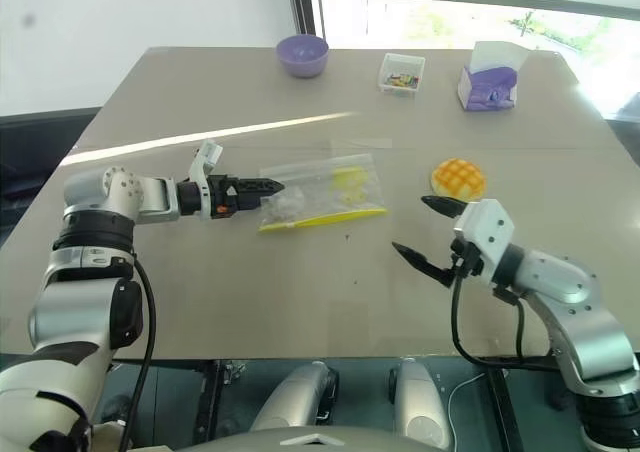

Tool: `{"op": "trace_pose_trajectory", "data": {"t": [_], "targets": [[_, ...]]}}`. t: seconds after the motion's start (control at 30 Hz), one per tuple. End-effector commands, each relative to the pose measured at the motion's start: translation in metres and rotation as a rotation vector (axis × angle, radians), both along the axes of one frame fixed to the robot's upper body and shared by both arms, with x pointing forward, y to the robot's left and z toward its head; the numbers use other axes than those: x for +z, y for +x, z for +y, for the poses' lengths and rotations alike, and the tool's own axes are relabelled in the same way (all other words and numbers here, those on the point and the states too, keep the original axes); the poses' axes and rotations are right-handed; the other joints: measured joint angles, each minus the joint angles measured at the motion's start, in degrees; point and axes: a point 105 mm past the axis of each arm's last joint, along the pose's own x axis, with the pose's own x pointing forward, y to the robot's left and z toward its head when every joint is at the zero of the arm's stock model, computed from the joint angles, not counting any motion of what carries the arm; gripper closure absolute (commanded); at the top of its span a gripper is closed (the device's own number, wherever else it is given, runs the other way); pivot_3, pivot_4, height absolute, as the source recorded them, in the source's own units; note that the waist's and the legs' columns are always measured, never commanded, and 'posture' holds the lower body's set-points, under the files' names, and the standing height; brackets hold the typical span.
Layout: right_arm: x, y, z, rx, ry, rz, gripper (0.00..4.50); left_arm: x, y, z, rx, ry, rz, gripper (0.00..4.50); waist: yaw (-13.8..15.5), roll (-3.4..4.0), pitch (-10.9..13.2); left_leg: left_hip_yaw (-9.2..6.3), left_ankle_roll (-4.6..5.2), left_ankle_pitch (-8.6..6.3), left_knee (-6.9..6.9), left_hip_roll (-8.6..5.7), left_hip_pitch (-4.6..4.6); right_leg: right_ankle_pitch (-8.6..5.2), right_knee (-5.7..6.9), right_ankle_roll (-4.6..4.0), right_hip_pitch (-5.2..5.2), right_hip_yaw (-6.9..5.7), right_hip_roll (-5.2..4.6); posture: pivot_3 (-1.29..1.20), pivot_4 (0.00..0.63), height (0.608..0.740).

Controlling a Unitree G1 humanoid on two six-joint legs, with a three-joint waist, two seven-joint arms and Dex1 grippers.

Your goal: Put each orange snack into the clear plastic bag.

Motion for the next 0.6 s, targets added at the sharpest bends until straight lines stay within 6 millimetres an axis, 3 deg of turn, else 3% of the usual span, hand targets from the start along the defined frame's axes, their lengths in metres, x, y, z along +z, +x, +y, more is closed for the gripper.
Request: {"op": "trace_pose_trajectory", "data": {"t": [0.03, 0.3, 0.4, 0.6], "targets": [[0.018, -0.003, -0.016, -0.010, -0.009, -0.065, 0.00, -0.009, -0.005, 0.003, -0.005, 0.007, 0.046, 0.04, -0.1, 0.00, 0.0, 0.00, 0.00, 0.00, 0.00, 0.00, 0.00, 0.00, 0.00, 0.00, 0.00, 0.00, 0.00, 0.00, 0.150, 0.740], [0.024, -0.003, -0.015, 0.003, -0.012, -0.077, 0.00, -0.011, -0.006, -0.002, -0.027, 0.008, 0.067, 0.04, -0.3, 0.00, 0.0, 0.03, 0.01, 0.00, 0.01, 0.04, 0.05, 0.00, 0.06, 0.00, 0.01, 0.03, 0.02, 0.00, 0.150, 0.740], [0.025, -0.002, -0.012, 0.004, -0.006, -0.082, 0.00, -0.013, -0.006, -0.004, -0.028, 0.013, 0.076, 0.86, -0.2, 0.00, 0.0, 0.03, 0.01, 0.00, 0.02, 0.03, 0.04, 0.00, 0.05, 0.00, 0.00, 0.04, 0.02, 0.00, 0.150, 0.740], [0.024, -0.003, -0.006, 0.006, 0.002, -0.080, 0.00, -0.018, -0.006, -0.008, -0.034, 0.010, 0.087, 3.82, -0.2, -0.04, 0.0, 0.01, 0.00, 0.00, 0.02, 0.03, 0.00, 0.00, 0.05, 0.00, -0.01, 0.01, 0.02, 0.00, 0.150, 0.740]]}}
